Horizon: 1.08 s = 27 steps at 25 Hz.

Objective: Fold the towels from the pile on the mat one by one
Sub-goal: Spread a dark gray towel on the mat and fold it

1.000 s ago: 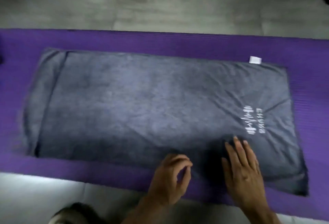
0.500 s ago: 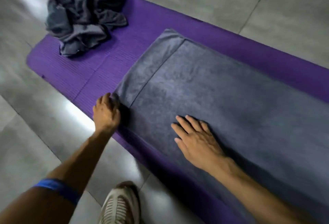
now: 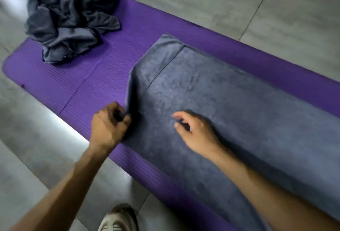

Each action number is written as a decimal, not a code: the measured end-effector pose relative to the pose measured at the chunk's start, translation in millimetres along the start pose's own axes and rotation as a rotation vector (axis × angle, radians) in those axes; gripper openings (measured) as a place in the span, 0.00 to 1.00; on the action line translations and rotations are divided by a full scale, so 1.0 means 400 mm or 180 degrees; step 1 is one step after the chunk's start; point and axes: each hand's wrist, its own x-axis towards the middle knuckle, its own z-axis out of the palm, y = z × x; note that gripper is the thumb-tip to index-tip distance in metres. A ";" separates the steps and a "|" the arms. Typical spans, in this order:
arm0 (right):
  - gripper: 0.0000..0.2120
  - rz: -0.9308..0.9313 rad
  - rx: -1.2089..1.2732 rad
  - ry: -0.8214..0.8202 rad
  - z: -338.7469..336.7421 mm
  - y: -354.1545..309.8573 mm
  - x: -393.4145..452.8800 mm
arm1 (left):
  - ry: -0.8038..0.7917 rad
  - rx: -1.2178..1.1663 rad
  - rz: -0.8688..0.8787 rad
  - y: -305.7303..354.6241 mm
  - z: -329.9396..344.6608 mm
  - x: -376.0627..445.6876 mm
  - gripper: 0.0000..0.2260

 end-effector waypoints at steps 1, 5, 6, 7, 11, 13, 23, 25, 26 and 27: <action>0.10 0.0535 0.0853 0.0194 -0.019 -0.006 0.023 | -0.0063 0.0242 0.0590 0.043 0.023 -0.052 0.07; 0.29 0.1518 0.2249 0.0361 -0.135 0.003 0.086 | -0.0574 0.0589 0.2042 0.220 0.162 -0.287 0.04; 0.35 0.1697 0.2207 0.0406 -0.164 0.009 0.086 | -0.0679 0.0629 0.2216 0.252 0.198 -0.343 0.04; 0.38 0.1922 0.2082 0.0532 -0.186 0.022 0.081 | -0.0782 0.0651 0.2328 0.274 0.230 -0.394 0.04; 0.26 0.2304 0.2545 0.1675 -0.259 0.098 0.052 | -0.1111 0.0493 0.2449 0.297 0.290 -0.519 0.05; 0.21 0.2182 0.3161 0.1662 -0.303 0.131 0.028 | -0.1055 0.0447 0.2483 0.291 0.294 -0.539 0.03; 0.23 0.2140 0.3488 0.2178 -0.509 0.278 -0.192 | -0.1204 0.0140 0.2751 0.361 0.318 -0.637 0.03; 0.23 0.2120 0.3443 0.2017 -0.536 0.280 -0.174 | -0.1263 0.0137 0.2746 0.375 0.334 -0.663 0.05; 0.23 0.2094 0.3437 0.2066 -0.547 0.282 -0.170 | -0.1296 0.0095 0.2756 0.384 0.338 -0.672 0.06; 0.22 0.2077 0.3395 0.2159 -0.561 0.285 -0.175 | -0.1331 0.0019 0.2776 0.396 0.341 -0.682 0.06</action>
